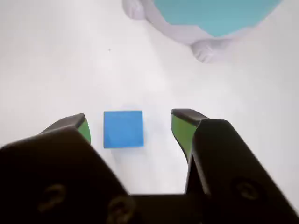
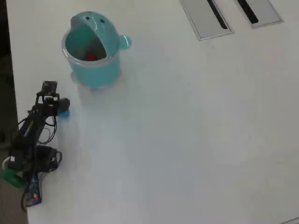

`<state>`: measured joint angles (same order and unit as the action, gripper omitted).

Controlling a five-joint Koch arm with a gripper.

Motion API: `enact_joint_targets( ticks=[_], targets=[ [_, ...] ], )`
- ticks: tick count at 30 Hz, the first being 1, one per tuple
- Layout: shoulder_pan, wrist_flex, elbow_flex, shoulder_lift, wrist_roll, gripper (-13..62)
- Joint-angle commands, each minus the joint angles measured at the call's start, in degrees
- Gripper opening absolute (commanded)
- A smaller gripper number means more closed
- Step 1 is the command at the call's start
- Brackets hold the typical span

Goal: Grasp RGB lego blocks and put them in the bin one by one.

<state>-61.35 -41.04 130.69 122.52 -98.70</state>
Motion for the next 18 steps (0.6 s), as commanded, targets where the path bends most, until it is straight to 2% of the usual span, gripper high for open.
enact_joint_targets(
  ticks=[1, 18],
  targets=[
    [-0.53, 0.44, -0.44, 1.23, -0.97, 31.2],
    [-2.11, 17.05, 9.67, -9.49, -0.62, 31.2]
  ],
)
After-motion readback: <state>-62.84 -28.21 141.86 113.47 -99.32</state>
